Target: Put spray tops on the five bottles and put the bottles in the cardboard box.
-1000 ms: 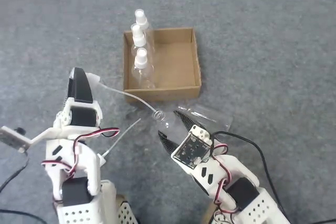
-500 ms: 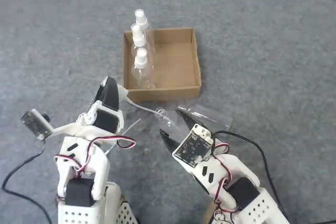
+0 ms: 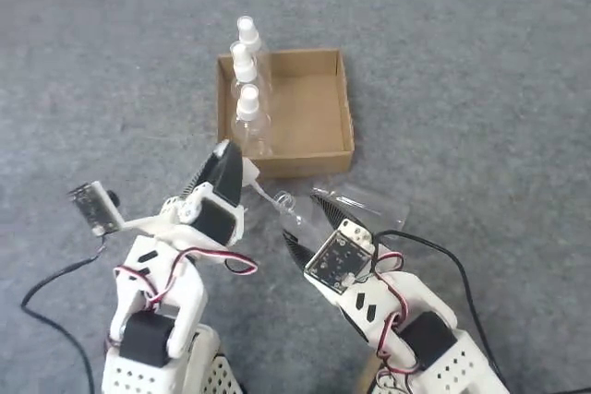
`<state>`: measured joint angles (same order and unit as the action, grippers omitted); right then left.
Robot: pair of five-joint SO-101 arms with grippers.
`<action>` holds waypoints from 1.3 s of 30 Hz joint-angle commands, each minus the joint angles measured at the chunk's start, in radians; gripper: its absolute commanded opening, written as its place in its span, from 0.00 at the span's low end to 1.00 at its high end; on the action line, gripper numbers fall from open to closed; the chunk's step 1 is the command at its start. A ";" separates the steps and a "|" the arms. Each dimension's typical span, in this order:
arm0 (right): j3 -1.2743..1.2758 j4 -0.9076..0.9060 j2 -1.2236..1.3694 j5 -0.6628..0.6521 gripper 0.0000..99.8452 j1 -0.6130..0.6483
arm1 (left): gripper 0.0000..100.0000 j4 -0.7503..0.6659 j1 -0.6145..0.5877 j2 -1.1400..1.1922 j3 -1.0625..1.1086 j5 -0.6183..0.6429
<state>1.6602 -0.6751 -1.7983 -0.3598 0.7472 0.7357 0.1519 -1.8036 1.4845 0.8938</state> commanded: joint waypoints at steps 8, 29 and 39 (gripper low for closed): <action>0.021 -0.005 -0.016 -0.008 0.01 -0.015 | 0.01 0.003 0.160 -0.015 0.030 -0.098; 0.014 -0.001 -0.018 -0.008 0.01 -0.033 | 0.01 0.060 0.201 -0.015 0.087 -0.163; 0.012 0.047 -0.019 0.077 0.01 -0.067 | 0.04 0.058 0.203 -0.015 0.073 -0.144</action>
<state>1.6602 -0.6797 -1.7967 -0.3153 0.7165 0.7787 0.3529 -1.8052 1.5766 0.7419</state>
